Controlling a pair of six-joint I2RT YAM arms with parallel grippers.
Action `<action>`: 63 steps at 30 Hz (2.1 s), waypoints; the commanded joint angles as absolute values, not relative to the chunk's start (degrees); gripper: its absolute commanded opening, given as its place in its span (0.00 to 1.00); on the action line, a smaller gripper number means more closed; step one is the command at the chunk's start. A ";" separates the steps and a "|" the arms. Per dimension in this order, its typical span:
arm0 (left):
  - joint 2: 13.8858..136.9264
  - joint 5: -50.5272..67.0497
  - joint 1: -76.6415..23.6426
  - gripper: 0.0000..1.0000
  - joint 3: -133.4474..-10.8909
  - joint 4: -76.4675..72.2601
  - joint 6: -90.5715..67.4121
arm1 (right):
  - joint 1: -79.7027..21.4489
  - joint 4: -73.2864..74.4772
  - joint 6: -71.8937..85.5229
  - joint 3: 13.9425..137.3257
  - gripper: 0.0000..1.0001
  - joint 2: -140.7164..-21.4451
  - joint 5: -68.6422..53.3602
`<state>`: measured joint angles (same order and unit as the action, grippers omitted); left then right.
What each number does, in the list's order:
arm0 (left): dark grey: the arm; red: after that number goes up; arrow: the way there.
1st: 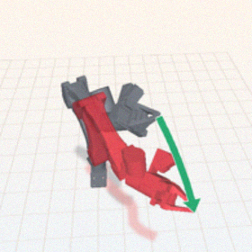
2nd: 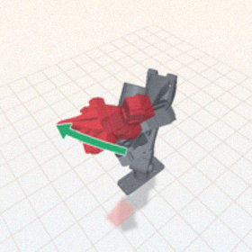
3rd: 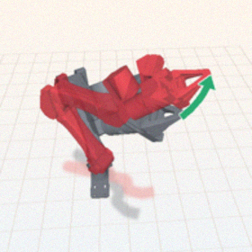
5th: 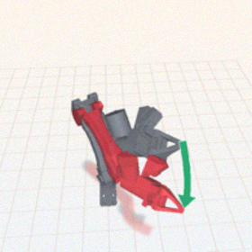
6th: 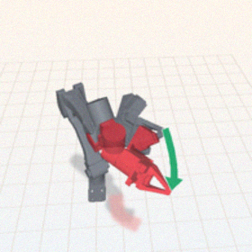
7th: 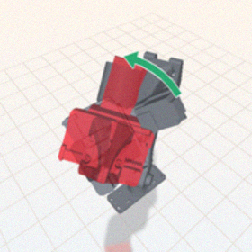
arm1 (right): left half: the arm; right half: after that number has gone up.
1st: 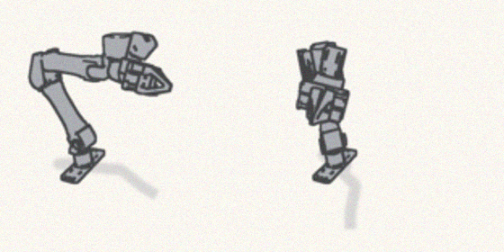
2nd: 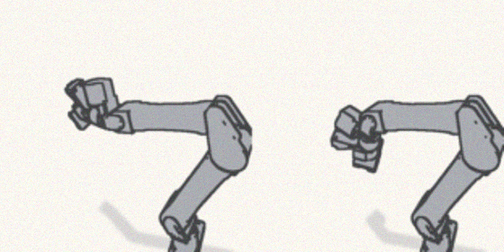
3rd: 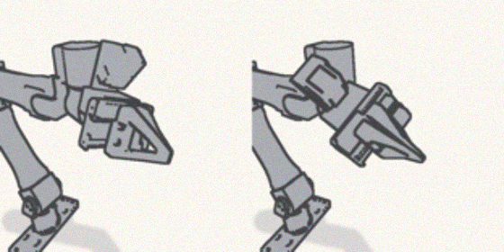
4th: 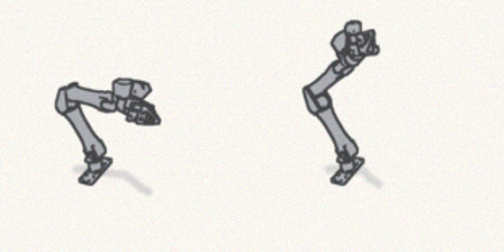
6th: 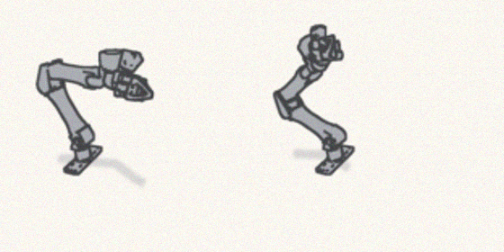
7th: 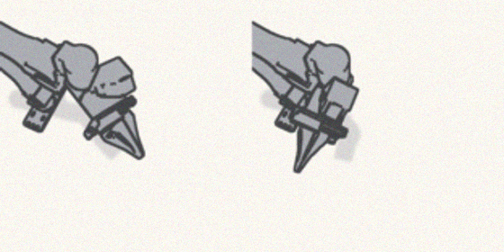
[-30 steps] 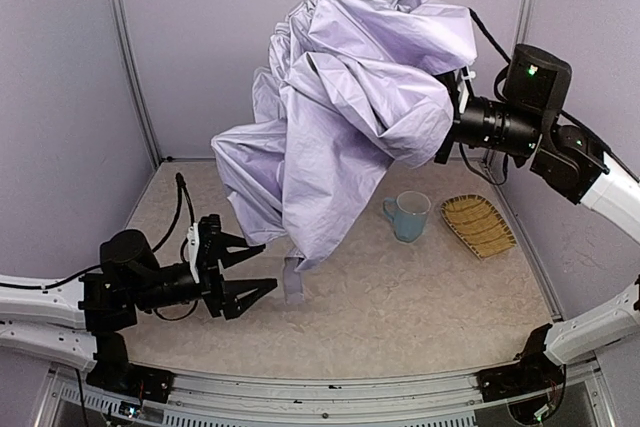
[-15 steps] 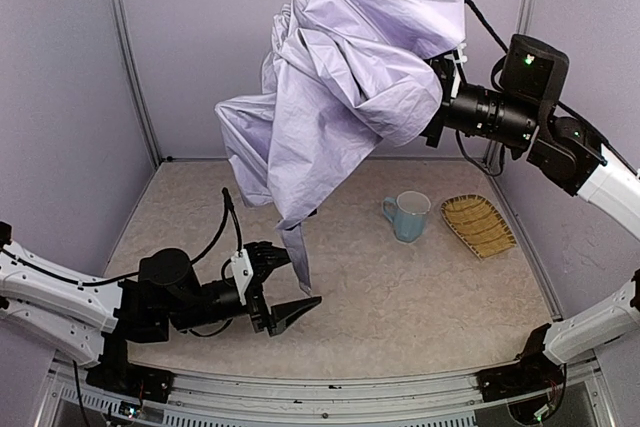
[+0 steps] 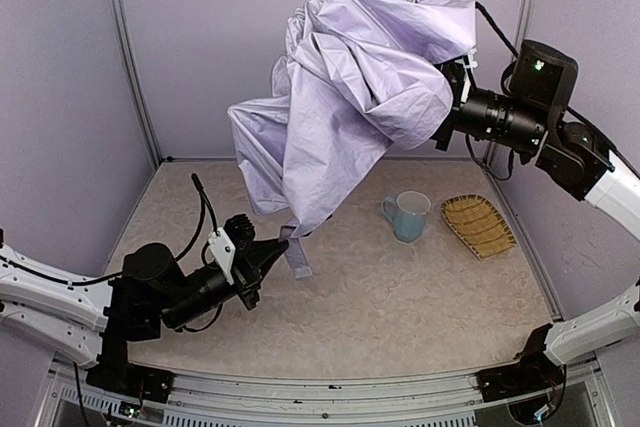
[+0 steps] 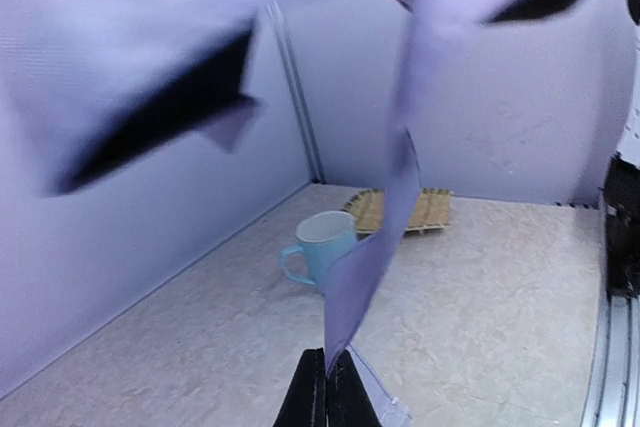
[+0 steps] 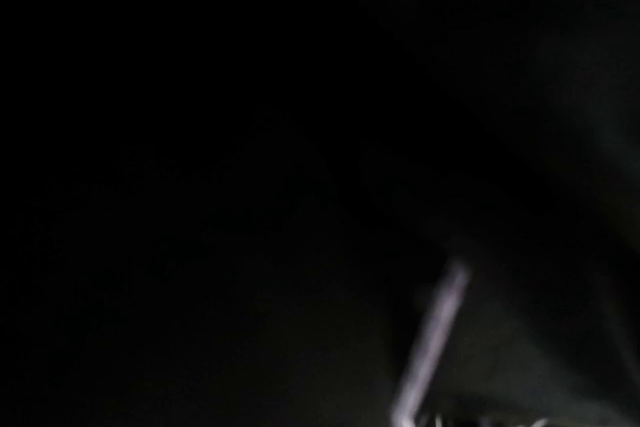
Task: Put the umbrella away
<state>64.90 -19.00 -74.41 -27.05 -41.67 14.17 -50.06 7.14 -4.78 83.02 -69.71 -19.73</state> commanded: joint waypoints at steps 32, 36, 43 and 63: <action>53.84 -16.06 -86.68 0.65 -19.93 -37.93 23.93 | -34.63 8.06 -17.96 96.85 0.00 -83.79 -47.02; 45.81 -7.46 -85.72 0.77 -17.20 -34.90 20.52 | -34.65 11.38 -20.20 98.00 0.00 -84.52 -48.96; 43.24 0.86 -79.57 0.77 -13.89 -38.61 14.05 | -34.63 12.21 -19.41 100.10 0.00 -86.11 -49.71; 76.36 13.67 -67.77 0.75 -26.91 -50.71 14.35 | -34.72 11.69 -16.38 100.15 0.00 -86.12 -52.32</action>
